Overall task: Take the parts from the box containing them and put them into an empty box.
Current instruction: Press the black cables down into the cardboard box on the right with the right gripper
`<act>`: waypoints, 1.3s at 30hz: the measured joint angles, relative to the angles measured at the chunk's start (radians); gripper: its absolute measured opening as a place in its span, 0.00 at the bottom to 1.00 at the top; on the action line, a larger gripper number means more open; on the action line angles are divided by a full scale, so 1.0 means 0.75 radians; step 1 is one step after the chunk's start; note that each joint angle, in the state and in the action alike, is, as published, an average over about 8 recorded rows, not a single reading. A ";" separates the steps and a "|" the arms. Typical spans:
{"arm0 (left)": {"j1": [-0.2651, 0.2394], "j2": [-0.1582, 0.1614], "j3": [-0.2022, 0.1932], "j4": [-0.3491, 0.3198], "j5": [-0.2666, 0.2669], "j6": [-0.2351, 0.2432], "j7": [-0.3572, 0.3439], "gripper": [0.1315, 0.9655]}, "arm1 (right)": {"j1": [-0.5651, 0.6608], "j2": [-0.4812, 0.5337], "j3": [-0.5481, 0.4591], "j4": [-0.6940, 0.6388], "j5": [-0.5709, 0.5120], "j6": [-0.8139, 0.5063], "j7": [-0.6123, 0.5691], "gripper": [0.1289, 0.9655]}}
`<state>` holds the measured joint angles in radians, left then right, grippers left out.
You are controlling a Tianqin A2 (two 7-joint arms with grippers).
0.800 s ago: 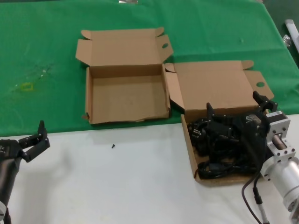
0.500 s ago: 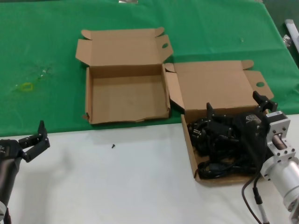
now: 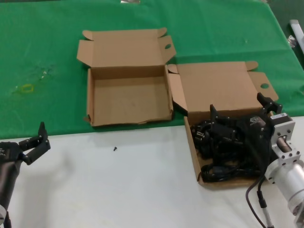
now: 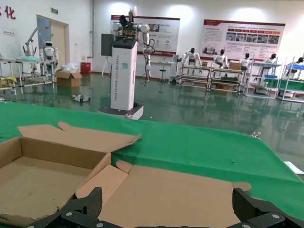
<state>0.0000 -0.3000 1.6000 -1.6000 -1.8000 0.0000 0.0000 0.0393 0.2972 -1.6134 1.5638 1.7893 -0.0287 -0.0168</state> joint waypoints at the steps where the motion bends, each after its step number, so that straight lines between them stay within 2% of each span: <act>1: 0.000 0.000 0.000 0.000 0.000 0.000 0.000 0.99 | 0.000 0.000 0.000 0.000 0.000 0.000 0.000 1.00; 4: 0.000 0.000 0.000 0.000 0.000 0.000 0.000 0.99 | 0.000 0.004 -0.005 0.000 0.002 0.004 0.002 1.00; 13: 0.000 0.000 0.000 0.000 0.000 0.000 0.000 0.90 | 0.005 0.072 -0.066 0.013 0.022 0.026 0.009 1.00; 19: 0.000 0.000 0.000 0.000 0.000 0.000 0.000 0.77 | 0.000 0.136 -0.054 0.049 -0.008 -0.059 -0.042 1.00; 22: 0.000 0.000 0.000 0.000 0.000 0.000 0.000 0.72 | 0.007 0.214 -0.063 0.073 -0.019 -0.093 -0.022 1.00; 30: 0.000 0.000 0.000 0.000 0.000 0.000 0.000 0.47 | 0.069 0.523 -0.111 0.121 -0.025 -0.221 0.162 1.00; 34: 0.000 0.000 0.000 0.000 0.000 0.000 0.000 0.47 | 0.117 0.658 -0.102 0.115 0.001 -0.382 0.182 1.00; 39: 0.000 0.000 0.000 0.000 0.000 0.000 0.000 0.32 | 0.192 0.786 -0.096 0.069 0.046 -0.630 0.114 1.00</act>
<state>0.0000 -0.3000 1.6000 -1.6000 -1.7999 0.0000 -0.0001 0.1830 0.8863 -1.6851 1.6155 1.8239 -0.5015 0.0689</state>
